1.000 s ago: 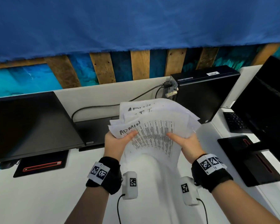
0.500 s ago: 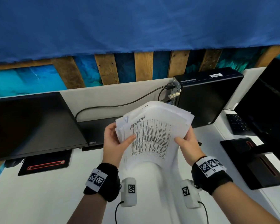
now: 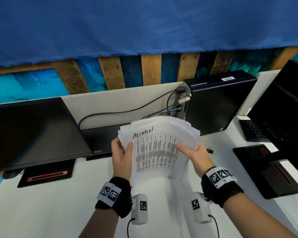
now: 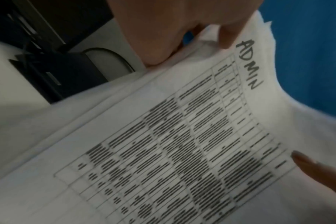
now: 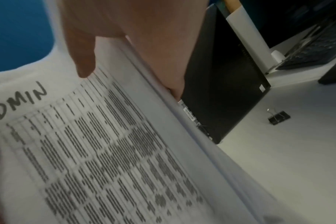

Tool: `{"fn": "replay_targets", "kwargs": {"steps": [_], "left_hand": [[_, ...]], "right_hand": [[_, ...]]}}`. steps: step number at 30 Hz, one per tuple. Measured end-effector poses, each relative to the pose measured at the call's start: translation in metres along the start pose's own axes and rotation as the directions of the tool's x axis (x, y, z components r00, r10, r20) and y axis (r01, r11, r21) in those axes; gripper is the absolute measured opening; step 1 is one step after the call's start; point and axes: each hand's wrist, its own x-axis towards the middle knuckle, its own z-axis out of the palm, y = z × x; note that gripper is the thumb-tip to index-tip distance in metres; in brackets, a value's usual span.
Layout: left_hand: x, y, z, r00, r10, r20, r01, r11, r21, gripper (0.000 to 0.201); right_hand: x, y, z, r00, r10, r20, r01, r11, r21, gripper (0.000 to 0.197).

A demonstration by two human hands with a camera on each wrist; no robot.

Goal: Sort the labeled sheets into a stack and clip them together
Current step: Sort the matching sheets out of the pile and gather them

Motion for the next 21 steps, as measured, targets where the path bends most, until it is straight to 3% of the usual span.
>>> {"fn": "replay_targets", "kwargs": {"steps": [4, 8, 12, 14, 16, 18, 21], "left_hand": [[-0.005, 0.007, -0.006, 0.998, 0.044, 0.037, -0.046, 0.997, 0.059, 0.047], [-0.002, 0.029, 0.006, 0.976, 0.212, 0.05, -0.218, 0.963, 0.156, 0.055], [0.007, 0.043, 0.002, 0.892, 0.433, 0.127, -0.451, 0.839, 0.304, 0.073], [0.015, 0.044, -0.006, 0.845, 0.485, 0.227, -0.533, 0.729, 0.429, 0.064], [0.021, 0.043, -0.012, 0.825, 0.487, 0.287, -0.564, 0.675, 0.476, 0.045], [0.023, 0.044, -0.012, 0.826, 0.48, 0.297, -0.564, 0.686, 0.46, 0.032], [0.022, 0.048, -0.007, 0.85, 0.457, 0.262, -0.527, 0.73, 0.435, 0.033]], "right_hand": [[-0.002, 0.0, -0.003, 1.0, -0.003, -0.01, 0.004, 1.0, 0.016, 0.053], [0.0, -0.004, 0.0, 0.997, -0.078, -0.007, 0.077, 0.996, -0.041, 0.047], [0.003, -0.012, 0.003, 0.981, -0.183, 0.067, 0.19, 0.974, -0.122, 0.075], [0.003, -0.017, 0.003, 0.964, -0.252, 0.085, 0.265, 0.942, -0.207, 0.089], [0.004, -0.021, 0.003, 0.941, -0.317, 0.116, 0.337, 0.884, -0.324, 0.097], [0.007, -0.025, 0.004, 0.909, -0.383, 0.166, 0.414, 0.778, -0.473, 0.099], [0.01, -0.028, 0.006, 0.862, -0.444, 0.247, 0.488, 0.59, -0.643, 0.088]]}}
